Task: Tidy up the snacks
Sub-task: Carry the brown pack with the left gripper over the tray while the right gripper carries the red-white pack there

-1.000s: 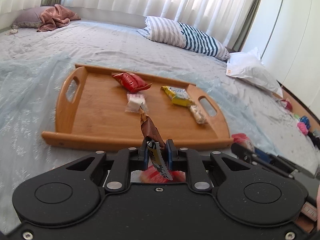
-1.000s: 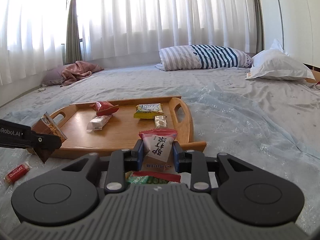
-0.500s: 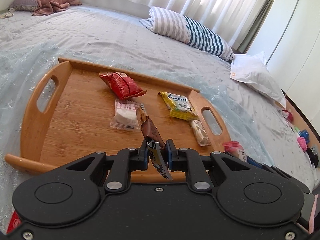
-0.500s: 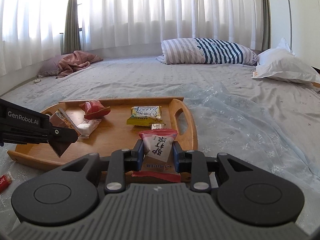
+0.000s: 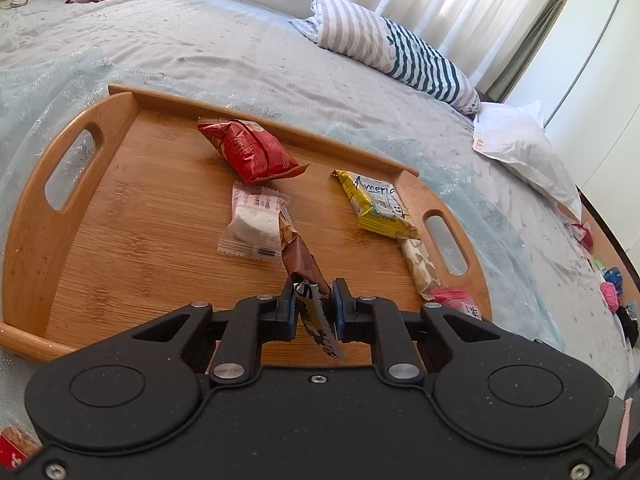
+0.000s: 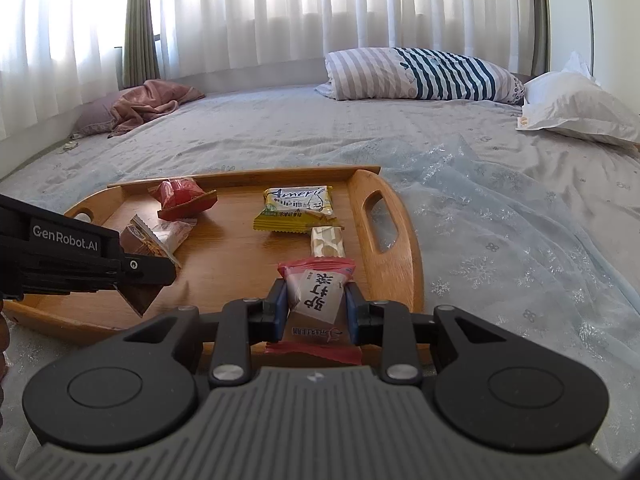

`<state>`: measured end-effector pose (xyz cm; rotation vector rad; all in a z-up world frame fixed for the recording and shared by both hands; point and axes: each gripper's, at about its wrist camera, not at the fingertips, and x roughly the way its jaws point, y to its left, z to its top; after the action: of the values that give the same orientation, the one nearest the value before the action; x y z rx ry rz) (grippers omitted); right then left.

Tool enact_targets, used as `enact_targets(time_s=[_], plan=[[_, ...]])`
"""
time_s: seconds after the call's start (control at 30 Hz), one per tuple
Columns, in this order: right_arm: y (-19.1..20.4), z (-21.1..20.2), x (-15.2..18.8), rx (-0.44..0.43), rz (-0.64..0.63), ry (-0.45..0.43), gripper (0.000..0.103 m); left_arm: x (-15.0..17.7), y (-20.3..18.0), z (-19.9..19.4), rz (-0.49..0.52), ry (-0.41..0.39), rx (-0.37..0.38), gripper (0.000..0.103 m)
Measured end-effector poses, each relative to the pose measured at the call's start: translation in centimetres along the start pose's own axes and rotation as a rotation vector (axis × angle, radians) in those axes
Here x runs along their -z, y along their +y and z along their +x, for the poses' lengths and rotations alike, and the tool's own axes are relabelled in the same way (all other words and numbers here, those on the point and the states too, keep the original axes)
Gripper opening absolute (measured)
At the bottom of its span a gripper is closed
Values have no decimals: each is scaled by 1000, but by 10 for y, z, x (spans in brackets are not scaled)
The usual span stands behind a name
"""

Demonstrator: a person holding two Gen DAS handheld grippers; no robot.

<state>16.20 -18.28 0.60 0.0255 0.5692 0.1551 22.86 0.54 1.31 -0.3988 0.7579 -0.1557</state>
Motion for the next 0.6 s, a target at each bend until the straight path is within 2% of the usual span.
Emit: enact_targets(time_s=[0.6], plan=[[4, 24, -4, 1, -13, 26, 34, -5, 11, 15, -34, 4, 10, 16]])
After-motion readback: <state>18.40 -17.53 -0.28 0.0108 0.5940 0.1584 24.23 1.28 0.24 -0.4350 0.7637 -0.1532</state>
